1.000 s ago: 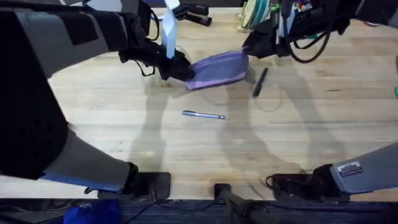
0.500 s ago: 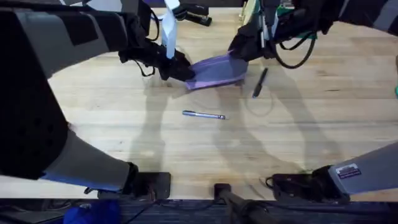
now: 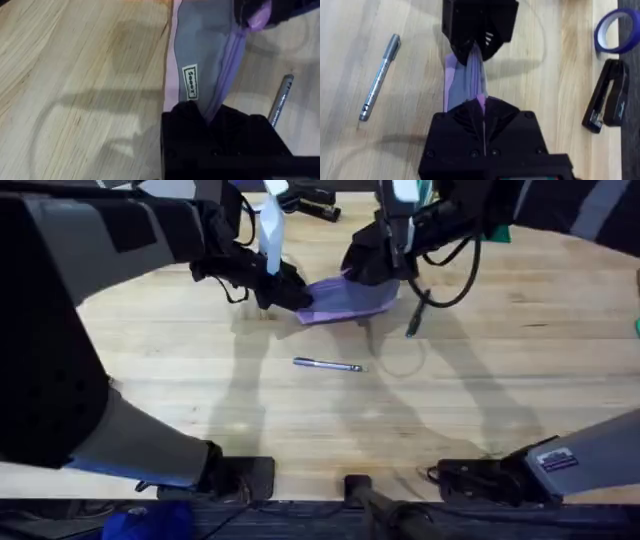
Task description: Unzip the bag, pick up the pens from the table one at a time and place them inside, then zip the bag closed.
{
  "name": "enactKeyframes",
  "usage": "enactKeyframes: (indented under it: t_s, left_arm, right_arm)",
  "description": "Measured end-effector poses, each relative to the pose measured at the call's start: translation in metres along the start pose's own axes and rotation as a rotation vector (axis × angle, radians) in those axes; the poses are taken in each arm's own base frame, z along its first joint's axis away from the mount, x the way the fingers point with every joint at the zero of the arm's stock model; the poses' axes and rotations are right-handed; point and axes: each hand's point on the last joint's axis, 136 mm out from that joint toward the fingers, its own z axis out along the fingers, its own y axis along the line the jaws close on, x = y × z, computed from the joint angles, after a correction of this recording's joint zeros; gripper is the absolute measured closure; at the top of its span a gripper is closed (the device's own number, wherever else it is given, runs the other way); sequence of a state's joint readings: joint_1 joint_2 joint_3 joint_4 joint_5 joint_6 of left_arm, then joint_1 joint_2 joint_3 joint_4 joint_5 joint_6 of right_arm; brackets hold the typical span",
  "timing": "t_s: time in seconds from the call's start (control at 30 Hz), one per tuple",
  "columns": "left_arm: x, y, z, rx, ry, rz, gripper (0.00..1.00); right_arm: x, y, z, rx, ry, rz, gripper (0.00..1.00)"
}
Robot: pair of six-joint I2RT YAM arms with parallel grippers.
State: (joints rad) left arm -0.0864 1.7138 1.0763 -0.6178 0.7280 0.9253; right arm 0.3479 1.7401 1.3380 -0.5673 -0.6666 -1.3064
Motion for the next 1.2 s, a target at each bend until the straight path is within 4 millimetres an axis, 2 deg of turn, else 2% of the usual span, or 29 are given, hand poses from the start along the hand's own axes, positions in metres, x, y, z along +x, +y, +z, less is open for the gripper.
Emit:
enactKeyframes:
  t_s: [0.67,1.17,1.2]
  left_arm:
    - [0.003,0.001,-0.002,-0.005,0.009,-0.008,0.958]
    - [0.005,0.002,-0.002,-0.006,0.013,-0.014,0.958]
    - [0.005,0.002,-0.002,-0.006,0.013,-0.014,0.958]
  right_arm:
    - [-0.041,0.01,0.033,-0.01,0.0,-0.158,0.97]
    - [-0.049,0.016,0.039,-0.023,0.003,-0.178,0.97]
    - [-0.049,0.016,0.039,-0.023,0.002,-0.178,0.939]
